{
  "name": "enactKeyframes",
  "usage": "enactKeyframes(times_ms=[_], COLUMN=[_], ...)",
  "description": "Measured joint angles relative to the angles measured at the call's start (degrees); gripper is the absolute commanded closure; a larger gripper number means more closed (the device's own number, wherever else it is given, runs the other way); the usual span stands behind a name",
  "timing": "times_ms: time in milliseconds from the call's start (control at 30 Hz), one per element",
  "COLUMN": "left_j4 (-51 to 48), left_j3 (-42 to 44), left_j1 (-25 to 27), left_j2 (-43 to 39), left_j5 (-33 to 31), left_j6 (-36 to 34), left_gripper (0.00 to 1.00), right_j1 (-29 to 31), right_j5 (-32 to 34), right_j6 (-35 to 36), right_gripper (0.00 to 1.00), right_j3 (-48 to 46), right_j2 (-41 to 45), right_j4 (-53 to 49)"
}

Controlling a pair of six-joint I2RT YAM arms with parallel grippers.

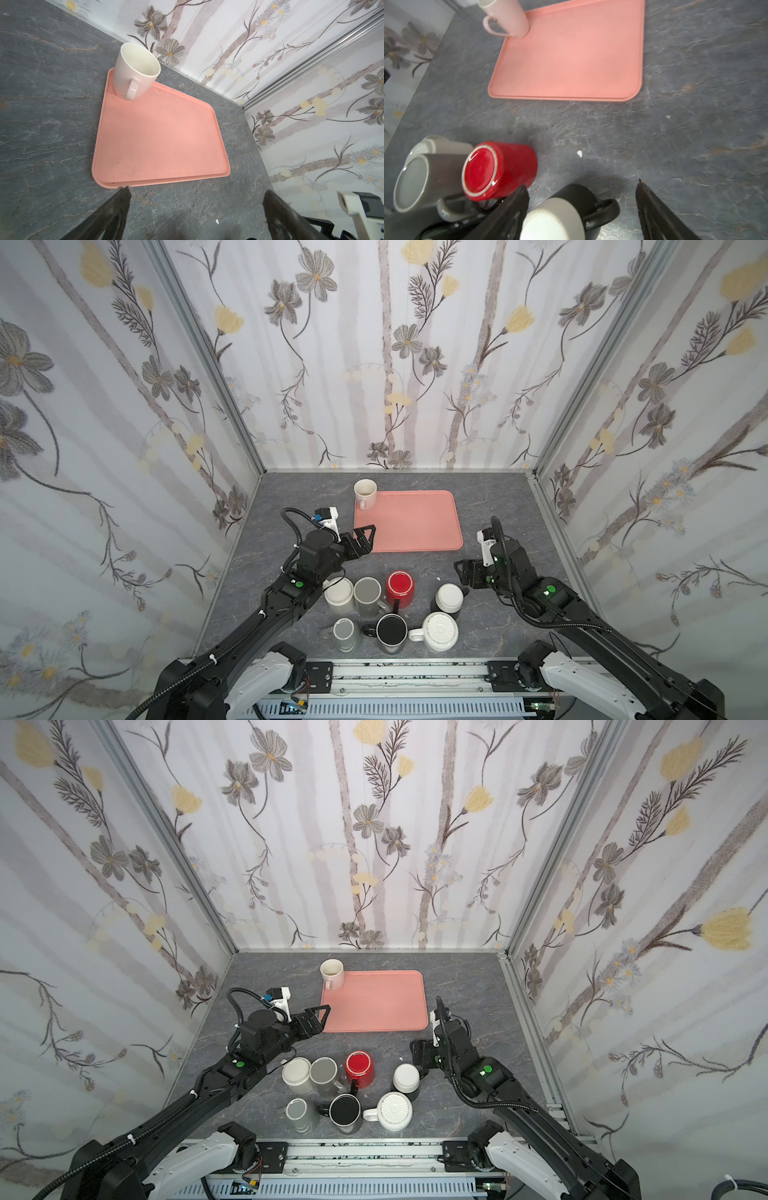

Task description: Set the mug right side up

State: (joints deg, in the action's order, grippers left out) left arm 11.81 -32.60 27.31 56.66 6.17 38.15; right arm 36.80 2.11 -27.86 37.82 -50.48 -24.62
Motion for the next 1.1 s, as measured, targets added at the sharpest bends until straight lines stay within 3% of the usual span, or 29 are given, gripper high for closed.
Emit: enactKeyframes(times_ms=[167,500,633,900,1100], left_j4=[0.02,0.37,0.39,0.39,0.37], left_j3=[0.0,0.0,0.0,0.0,0.0], left_j1=[-0.09,-0.09,-0.09,-0.15,-0.15], left_j2=[0.22,1.46,1.49,1.44,0.92], left_j5=[0.0,0.13,0.55,1.07,1.09], left_j6=[0.0,0.87,1.07,1.25,1.25], left_gripper=[0.0,0.0,0.0,0.0,0.0], right_j1=[8.24,15.23,16.11,16.74,16.65], right_j5=[-1.25,2.82,4.44,7.61,11.82], right_j6=[0.92,0.2,-0.59,-3.52,-8.04], right_gripper=[0.1,0.16,0.21,0.41,0.41], right_j3=[-0.46,-0.66,-0.13,-1.03,-0.96], right_j2=[-2.32,-6.19,-7.85,-8.96,-11.47], right_j4=[-1.57,-5.16,-5.99,-3.02,1.81])
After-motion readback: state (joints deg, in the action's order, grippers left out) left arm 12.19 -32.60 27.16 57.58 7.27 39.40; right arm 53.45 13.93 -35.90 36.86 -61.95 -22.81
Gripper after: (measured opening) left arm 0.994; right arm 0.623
